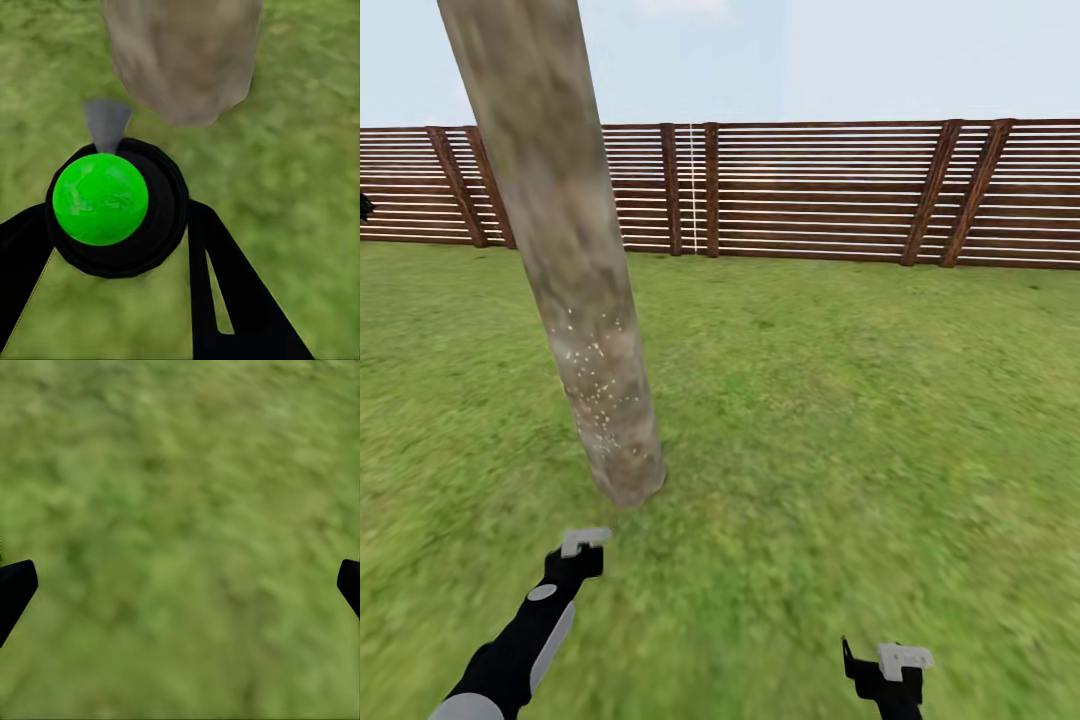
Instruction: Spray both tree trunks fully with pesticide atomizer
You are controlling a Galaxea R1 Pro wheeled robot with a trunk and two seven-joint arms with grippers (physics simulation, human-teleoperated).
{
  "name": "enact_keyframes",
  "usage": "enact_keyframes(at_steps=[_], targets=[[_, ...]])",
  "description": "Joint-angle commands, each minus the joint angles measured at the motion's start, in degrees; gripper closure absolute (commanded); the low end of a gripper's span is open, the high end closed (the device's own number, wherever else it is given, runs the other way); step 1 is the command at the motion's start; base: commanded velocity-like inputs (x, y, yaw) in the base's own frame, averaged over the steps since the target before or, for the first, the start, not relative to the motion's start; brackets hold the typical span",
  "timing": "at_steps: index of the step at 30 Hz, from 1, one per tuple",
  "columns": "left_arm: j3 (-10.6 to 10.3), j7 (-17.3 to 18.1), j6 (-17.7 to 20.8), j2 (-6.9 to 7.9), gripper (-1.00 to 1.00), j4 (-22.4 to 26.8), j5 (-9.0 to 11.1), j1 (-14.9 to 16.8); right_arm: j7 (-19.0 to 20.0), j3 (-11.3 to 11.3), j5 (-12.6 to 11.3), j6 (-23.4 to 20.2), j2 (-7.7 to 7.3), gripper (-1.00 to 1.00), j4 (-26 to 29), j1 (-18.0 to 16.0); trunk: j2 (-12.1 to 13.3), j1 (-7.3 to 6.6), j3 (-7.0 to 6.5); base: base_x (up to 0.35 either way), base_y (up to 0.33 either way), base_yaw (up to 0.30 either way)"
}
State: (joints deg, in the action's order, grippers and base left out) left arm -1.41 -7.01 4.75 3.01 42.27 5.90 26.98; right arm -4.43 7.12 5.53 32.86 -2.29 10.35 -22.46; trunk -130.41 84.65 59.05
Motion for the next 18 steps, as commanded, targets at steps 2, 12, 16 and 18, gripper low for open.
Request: enact_keyframes(at_steps=[2,12,16,18], targets=[[0.0,0.0,-0.1,-0.07,1.0,0.0,0.0,0.0,0.0,0.0,0.0,0.0,0.0,-1.0,-0.1,0.0,0.0,0.0,0.0,0.32,0.159,0.0],[0.1,0.0,-0.6,-0.22,1.0,0.0,0.0,-0.1,-0.1,0.1,0.0,0.0,0.0,-1.0,-0.2,0.0,0.0,0.0,0.0,0.179,0.172,0.0],[-0.2,0.1,-0.6,-0.34,1.0,0.1,0.1,-0.2,-0.2,0.1,0.0,0.0,0.0,-1.0,-0.2,0.0,0.0,0.0,0.0,0.003,0.003,0.0],[-0.2,0.1,-0.6,-0.37,1.0,0.0,0.0,-0.2,-0.2,0.1,0.0,0.0,-0.03,-1.0,-0.2,0.0,0.0,0.0,0.0,0.0,0.0,0.0]])
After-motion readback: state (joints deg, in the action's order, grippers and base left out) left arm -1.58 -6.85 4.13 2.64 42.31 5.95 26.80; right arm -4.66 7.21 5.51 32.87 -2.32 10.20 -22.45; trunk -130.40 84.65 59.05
